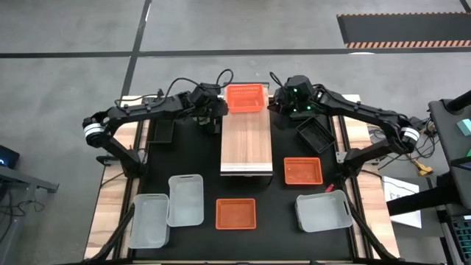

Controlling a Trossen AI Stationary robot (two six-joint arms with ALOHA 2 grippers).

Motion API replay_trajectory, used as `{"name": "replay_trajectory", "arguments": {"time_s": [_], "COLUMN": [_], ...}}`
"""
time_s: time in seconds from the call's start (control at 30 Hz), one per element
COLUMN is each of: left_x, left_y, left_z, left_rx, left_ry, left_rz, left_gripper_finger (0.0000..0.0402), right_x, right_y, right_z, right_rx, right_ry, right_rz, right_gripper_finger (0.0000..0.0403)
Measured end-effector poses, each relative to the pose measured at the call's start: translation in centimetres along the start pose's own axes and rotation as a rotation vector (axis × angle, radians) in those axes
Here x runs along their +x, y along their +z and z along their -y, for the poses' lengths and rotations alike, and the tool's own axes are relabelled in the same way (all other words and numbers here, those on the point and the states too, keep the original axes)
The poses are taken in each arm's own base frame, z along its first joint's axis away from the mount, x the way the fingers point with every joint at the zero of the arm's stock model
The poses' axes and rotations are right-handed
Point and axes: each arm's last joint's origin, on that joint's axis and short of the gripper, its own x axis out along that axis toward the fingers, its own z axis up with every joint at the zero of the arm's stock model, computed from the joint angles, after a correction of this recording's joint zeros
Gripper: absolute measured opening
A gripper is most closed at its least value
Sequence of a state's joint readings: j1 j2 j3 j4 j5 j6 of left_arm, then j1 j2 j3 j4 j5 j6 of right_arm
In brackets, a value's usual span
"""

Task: Stack baskets on shelf by color
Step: Put the top orange bin on the shelf

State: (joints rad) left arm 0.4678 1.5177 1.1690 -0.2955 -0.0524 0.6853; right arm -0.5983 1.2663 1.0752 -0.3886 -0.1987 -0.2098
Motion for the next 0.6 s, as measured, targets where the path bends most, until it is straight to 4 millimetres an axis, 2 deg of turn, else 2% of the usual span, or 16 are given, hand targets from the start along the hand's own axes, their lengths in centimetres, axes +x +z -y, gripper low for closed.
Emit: {"name": "replay_trajectory", "arguments": {"time_s": [0.17,0.33,0.47,0.6], "left_x": [0.0,-1.0,-1.2,-0.3], "left_y": [-0.1,0.1,0.8,1.3], "left_z": [0.0,0.7,1.6,1.6], "left_rx": [-0.004,-0.038,-0.031,-0.024], "left_ry": [0.003,-0.072,-0.215,-0.166], "left_rz": [-0.009,-0.015,0.112,0.169], "left_gripper_finger": [0.0002,0.0002,0.0002,0.0002], "right_x": [0.1,0.7,0.8,0.8], "right_y": [-0.3,-0.6,-0.5,-0.1], "right_z": [-0.5,-1.7,-2.2,-2.1], "right_rx": [0.022,-0.006,-0.025,-0.035], "right_ry": [0.033,0.07,0.081,0.073], "right_rz": [-0.025,-0.046,-0.039,0.004], "right_gripper_finger": [0.0009,0.0009,0.0009,0.0009]}}
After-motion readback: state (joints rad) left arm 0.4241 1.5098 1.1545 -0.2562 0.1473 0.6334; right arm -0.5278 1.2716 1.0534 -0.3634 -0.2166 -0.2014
